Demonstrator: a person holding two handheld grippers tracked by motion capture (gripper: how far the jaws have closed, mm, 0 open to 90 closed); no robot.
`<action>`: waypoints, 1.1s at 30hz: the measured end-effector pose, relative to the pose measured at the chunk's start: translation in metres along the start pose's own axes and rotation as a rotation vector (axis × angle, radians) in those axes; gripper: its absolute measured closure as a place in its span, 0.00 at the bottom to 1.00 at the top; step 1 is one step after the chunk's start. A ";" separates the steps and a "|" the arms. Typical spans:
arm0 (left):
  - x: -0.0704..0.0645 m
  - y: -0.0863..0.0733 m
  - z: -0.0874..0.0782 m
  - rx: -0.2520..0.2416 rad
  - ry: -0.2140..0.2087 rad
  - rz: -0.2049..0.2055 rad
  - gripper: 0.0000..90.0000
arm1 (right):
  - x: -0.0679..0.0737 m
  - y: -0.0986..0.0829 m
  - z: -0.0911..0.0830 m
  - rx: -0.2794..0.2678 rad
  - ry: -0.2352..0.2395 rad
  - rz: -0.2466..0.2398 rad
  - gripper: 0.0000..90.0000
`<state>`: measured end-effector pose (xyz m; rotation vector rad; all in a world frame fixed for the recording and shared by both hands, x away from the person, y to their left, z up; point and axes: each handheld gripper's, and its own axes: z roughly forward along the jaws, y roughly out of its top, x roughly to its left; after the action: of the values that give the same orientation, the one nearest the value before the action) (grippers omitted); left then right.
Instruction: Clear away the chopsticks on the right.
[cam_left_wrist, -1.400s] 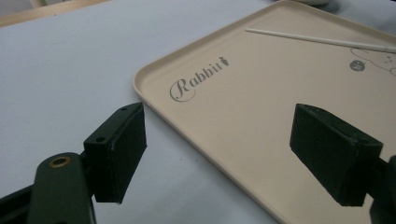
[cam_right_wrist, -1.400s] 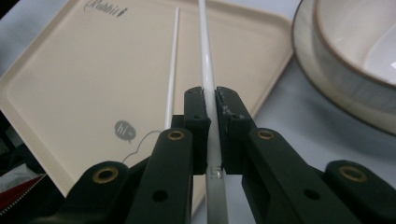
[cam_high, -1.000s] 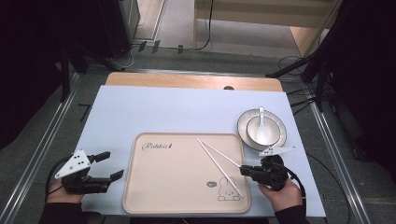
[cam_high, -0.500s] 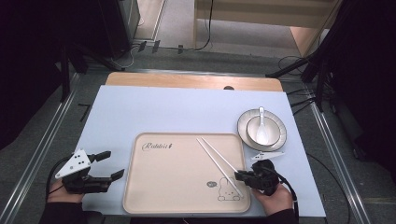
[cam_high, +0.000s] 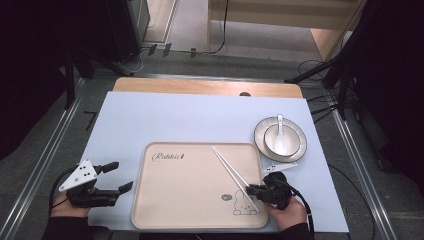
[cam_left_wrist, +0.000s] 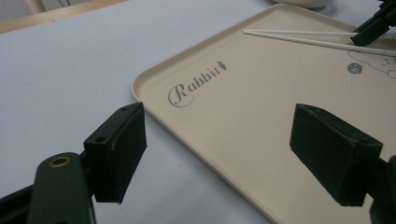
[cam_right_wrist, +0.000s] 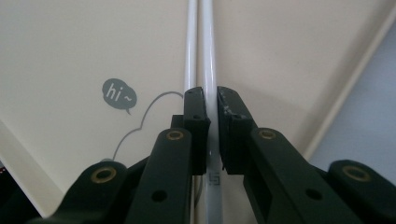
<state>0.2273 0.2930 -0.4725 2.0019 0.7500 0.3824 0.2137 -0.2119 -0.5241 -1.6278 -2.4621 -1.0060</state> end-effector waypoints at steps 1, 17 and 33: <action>0.000 0.000 0.000 0.000 0.000 0.000 0.21 | 0.000 0.000 0.000 0.000 0.000 0.000 0.93; 0.001 -0.001 0.001 0.007 -0.002 -0.003 0.21 | 0.000 0.007 -0.013 -0.086 0.043 -0.087 0.66; 0.001 -0.001 0.001 0.011 -0.003 -0.011 0.21 | -0.027 0.018 -0.055 -0.248 0.065 -0.232 0.39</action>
<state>0.2284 0.2927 -0.4738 2.0076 0.7622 0.3692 0.2229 -0.2583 -0.4810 -1.3568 -2.6156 -1.4206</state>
